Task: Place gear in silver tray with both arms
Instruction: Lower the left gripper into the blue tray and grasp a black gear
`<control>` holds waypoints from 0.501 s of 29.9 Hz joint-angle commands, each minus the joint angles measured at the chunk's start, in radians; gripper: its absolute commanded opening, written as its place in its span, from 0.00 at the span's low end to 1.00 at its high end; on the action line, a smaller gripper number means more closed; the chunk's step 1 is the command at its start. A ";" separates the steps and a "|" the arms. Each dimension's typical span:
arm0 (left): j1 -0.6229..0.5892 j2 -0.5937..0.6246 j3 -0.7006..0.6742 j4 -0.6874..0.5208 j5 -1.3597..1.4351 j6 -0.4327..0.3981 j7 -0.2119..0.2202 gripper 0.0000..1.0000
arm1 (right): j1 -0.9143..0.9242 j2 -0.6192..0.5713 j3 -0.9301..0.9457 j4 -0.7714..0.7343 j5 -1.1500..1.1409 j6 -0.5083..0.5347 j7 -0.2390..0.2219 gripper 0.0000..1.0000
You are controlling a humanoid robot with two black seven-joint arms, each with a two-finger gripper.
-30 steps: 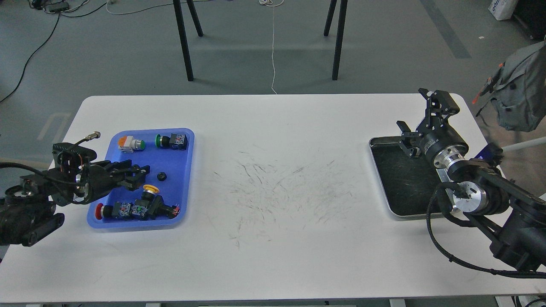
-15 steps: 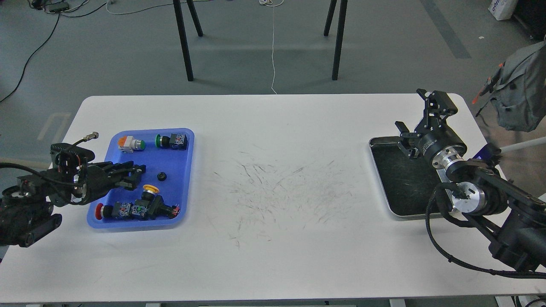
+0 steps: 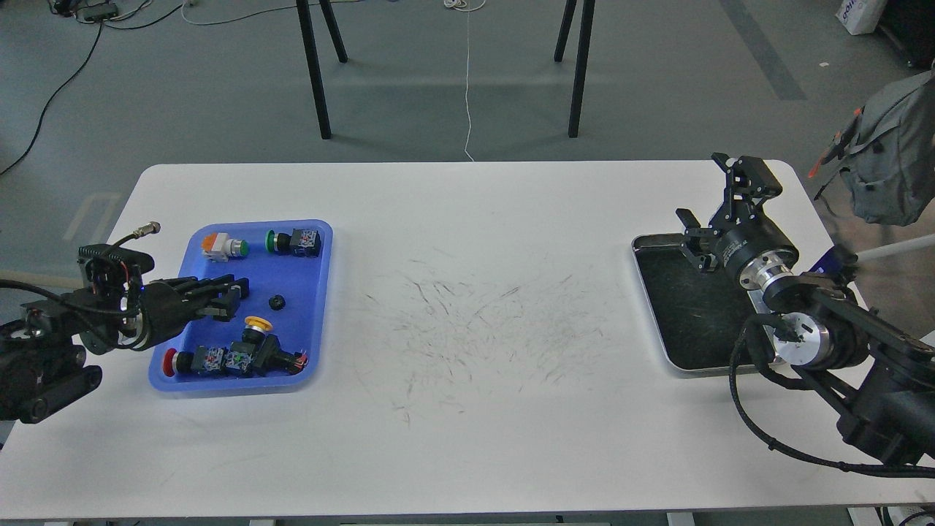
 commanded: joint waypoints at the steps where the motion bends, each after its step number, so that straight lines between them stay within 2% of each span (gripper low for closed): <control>1: 0.005 0.001 0.003 -0.004 0.001 0.001 0.000 0.31 | -0.001 0.000 0.000 -0.001 -0.001 0.001 0.000 0.99; 3: 0.005 -0.002 0.004 0.000 0.001 0.001 0.000 0.35 | -0.001 0.000 0.000 -0.001 -0.001 -0.001 0.000 0.99; 5: 0.004 -0.003 0.001 0.000 -0.001 0.002 0.000 0.46 | -0.001 0.000 0.000 -0.001 -0.001 -0.001 0.000 0.99; 15: 0.001 -0.008 0.000 0.002 -0.005 0.002 0.000 0.54 | -0.003 0.000 0.000 -0.001 -0.001 -0.001 0.000 0.99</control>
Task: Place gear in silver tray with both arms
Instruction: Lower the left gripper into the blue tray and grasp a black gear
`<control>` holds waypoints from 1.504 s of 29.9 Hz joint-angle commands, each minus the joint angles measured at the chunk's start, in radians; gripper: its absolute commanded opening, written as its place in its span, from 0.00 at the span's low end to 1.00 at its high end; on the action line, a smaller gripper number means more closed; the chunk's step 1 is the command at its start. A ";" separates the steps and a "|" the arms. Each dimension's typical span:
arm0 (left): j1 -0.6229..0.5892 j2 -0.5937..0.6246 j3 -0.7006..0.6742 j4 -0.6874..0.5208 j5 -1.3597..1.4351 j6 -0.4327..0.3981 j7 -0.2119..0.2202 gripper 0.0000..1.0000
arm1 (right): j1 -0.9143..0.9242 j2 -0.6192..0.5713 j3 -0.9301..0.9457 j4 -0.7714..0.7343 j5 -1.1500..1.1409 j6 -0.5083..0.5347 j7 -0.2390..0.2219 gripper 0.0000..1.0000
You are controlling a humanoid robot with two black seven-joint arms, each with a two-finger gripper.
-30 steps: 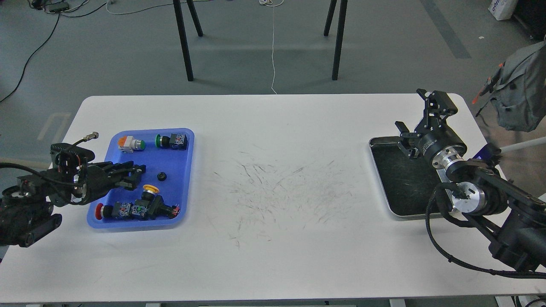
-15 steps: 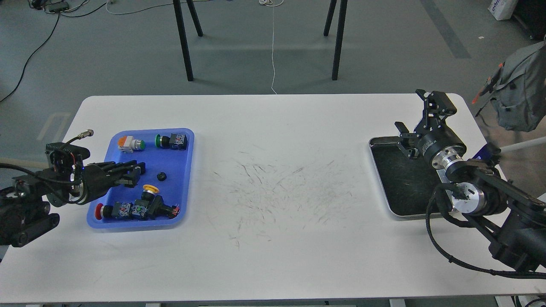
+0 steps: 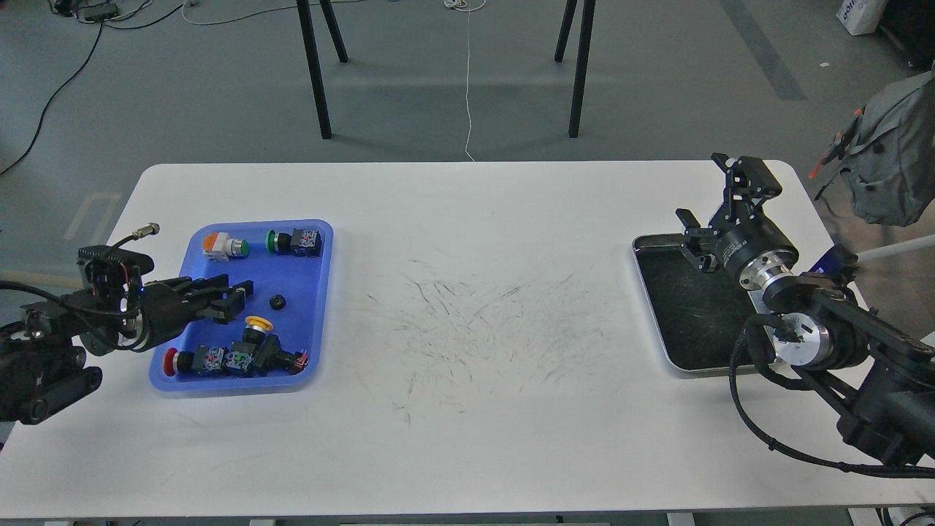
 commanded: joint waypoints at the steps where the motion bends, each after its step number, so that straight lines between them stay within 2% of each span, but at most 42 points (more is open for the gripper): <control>1: 0.000 -0.002 0.001 0.002 0.000 0.000 0.000 0.55 | 0.000 0.001 0.000 0.000 0.000 0.001 0.000 0.99; 30: 0.008 -0.048 0.010 0.036 0.006 0.011 0.000 0.53 | -0.006 -0.001 0.000 0.000 0.000 -0.001 0.000 0.99; 36: 0.011 -0.045 0.015 0.037 0.018 0.021 0.000 0.42 | -0.008 -0.001 0.000 0.001 0.000 -0.001 0.000 0.99; 40: 0.011 -0.048 0.022 0.037 0.018 0.031 0.000 0.40 | -0.008 -0.001 0.000 0.001 -0.001 0.001 0.000 0.99; 45: 0.011 -0.048 0.030 0.037 0.018 0.041 0.000 0.32 | -0.008 -0.001 0.000 0.001 0.000 0.001 0.000 0.99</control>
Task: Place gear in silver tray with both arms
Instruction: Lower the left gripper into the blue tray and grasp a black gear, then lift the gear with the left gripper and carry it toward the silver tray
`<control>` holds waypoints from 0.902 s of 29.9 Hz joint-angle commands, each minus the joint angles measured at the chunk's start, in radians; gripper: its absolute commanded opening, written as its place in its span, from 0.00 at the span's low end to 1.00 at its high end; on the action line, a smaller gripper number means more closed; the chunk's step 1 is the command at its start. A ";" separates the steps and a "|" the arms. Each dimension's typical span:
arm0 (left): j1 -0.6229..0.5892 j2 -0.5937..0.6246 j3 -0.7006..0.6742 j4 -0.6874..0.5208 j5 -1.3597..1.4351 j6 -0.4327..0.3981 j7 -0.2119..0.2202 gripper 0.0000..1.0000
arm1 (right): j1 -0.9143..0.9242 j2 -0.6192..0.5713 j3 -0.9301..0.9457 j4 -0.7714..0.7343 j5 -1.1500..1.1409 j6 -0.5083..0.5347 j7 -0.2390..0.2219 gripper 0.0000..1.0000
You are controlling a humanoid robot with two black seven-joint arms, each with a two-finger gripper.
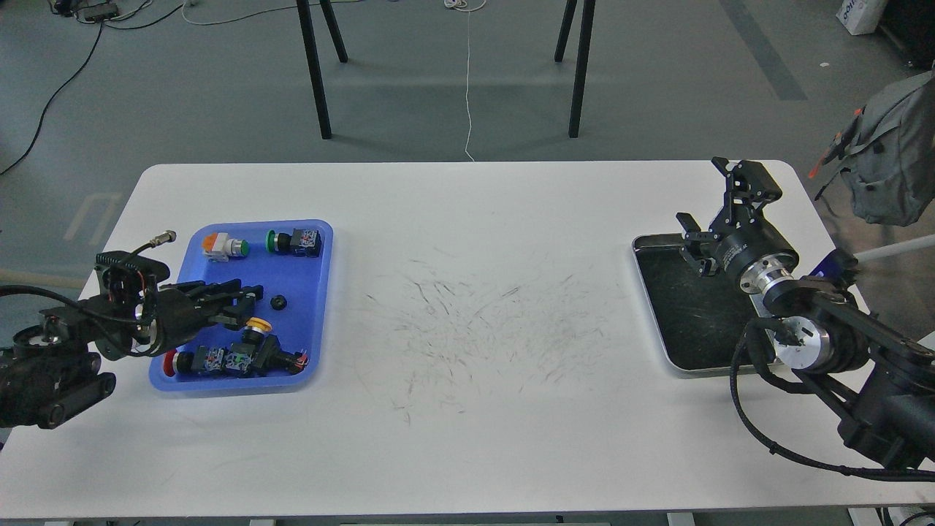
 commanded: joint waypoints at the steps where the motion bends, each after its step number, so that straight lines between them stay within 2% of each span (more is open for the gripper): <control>1: 0.000 -0.001 0.005 0.000 0.000 0.008 0.000 0.32 | 0.000 -0.002 0.000 -0.002 0.000 0.000 0.000 0.99; 9: -0.008 -0.001 0.003 -0.012 -0.001 0.009 0.000 0.24 | 0.000 -0.002 0.000 -0.002 0.000 0.000 0.000 0.99; 23: -0.018 0.017 -0.009 -0.019 -0.014 0.009 0.000 0.21 | -0.005 -0.002 0.000 -0.003 -0.001 0.000 0.000 0.99; 27: -0.053 0.066 -0.021 -0.109 -0.018 0.008 0.000 0.21 | -0.005 0.000 0.000 0.000 -0.001 0.000 0.000 0.99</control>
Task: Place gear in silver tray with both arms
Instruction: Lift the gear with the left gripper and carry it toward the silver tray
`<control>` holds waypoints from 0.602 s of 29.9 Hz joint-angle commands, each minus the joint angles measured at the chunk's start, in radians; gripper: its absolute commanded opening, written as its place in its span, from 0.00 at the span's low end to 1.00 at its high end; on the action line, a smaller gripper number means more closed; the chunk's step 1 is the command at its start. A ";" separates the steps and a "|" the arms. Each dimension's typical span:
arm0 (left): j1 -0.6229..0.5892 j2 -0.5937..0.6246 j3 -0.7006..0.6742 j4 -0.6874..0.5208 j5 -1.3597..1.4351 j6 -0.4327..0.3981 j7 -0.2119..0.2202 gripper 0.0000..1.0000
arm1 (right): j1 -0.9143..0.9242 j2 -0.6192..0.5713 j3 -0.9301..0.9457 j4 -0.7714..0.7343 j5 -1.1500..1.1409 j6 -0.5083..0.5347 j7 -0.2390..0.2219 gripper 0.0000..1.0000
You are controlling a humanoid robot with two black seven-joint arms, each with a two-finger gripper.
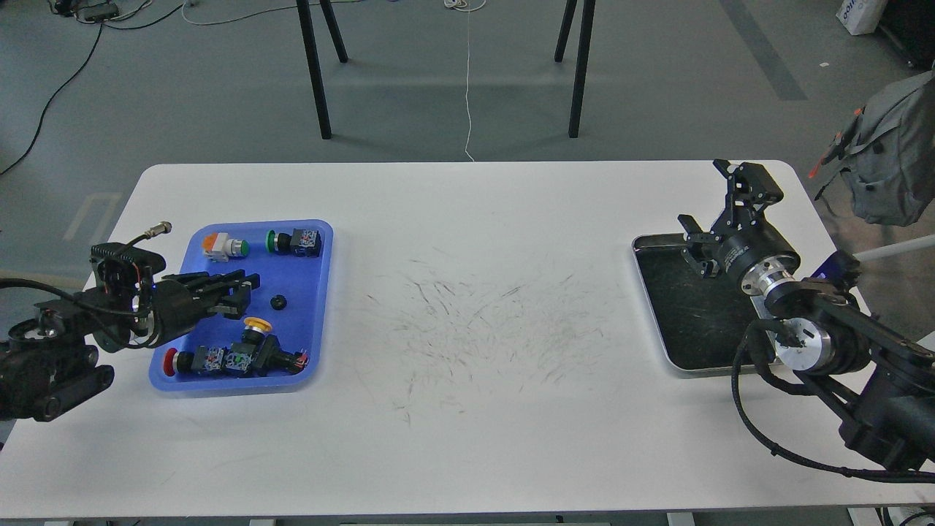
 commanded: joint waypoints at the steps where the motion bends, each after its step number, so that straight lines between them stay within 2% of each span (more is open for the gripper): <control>1: -0.044 0.041 -0.015 -0.073 -0.003 -0.002 0.000 0.21 | 0.001 0.002 0.000 0.003 0.000 0.000 0.000 0.99; 7: -0.142 0.095 -0.052 -0.208 -0.005 -0.005 0.000 0.18 | 0.007 0.002 0.000 0.004 0.000 0.000 0.000 0.99; 11: -0.223 0.091 -0.041 -0.273 0.009 -0.014 0.000 0.12 | 0.010 0.002 0.000 0.005 -0.018 0.000 -0.002 0.99; 18: -0.303 -0.017 -0.033 -0.282 0.075 -0.054 0.000 0.11 | 0.017 -0.003 0.000 0.005 -0.020 -0.001 -0.002 0.99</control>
